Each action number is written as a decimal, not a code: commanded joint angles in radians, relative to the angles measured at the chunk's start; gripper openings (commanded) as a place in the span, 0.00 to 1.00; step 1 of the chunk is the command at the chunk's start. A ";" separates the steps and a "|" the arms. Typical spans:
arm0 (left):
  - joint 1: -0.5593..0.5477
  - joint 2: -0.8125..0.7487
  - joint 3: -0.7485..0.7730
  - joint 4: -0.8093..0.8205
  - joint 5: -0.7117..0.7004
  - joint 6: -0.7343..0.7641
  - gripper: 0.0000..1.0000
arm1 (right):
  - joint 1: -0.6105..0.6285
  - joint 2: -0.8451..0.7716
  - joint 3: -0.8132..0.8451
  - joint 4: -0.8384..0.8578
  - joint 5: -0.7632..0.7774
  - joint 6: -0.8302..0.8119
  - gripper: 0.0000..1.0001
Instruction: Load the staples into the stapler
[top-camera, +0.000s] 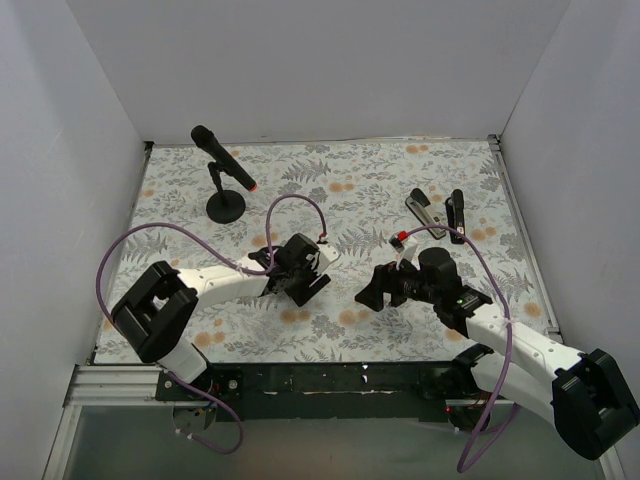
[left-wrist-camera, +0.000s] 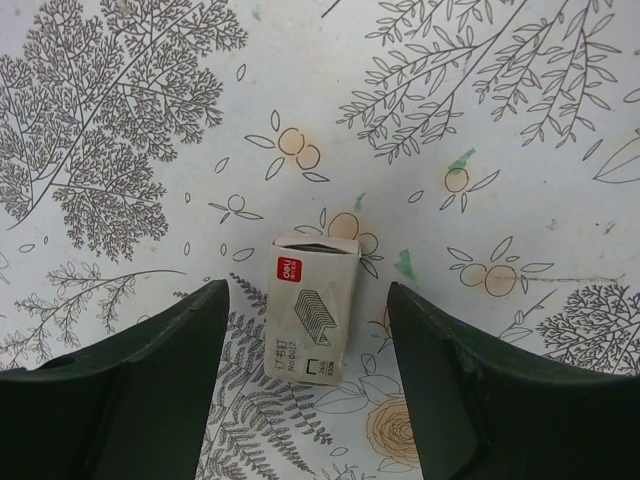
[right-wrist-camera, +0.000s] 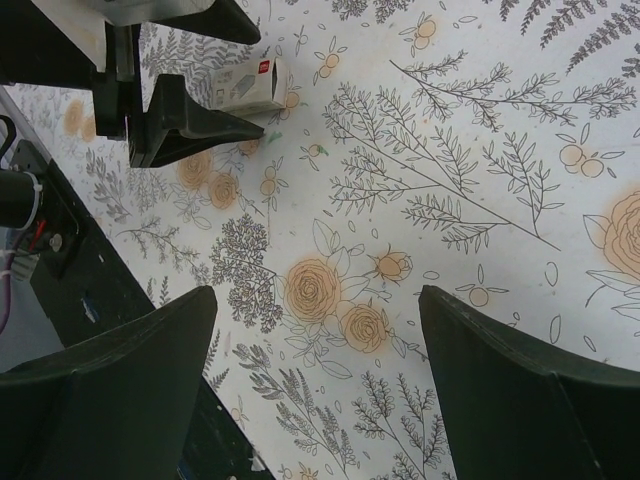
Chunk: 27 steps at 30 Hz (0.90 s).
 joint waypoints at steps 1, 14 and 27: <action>0.000 -0.033 -0.026 0.030 0.054 0.071 0.63 | 0.004 -0.006 0.027 0.018 0.012 -0.034 0.90; 0.016 -0.069 -0.107 0.074 0.080 0.092 0.52 | 0.004 0.009 0.017 0.065 -0.008 -0.010 0.88; 0.022 -0.063 -0.087 0.037 0.255 0.075 0.41 | 0.004 0.031 0.003 0.106 0.012 0.021 0.87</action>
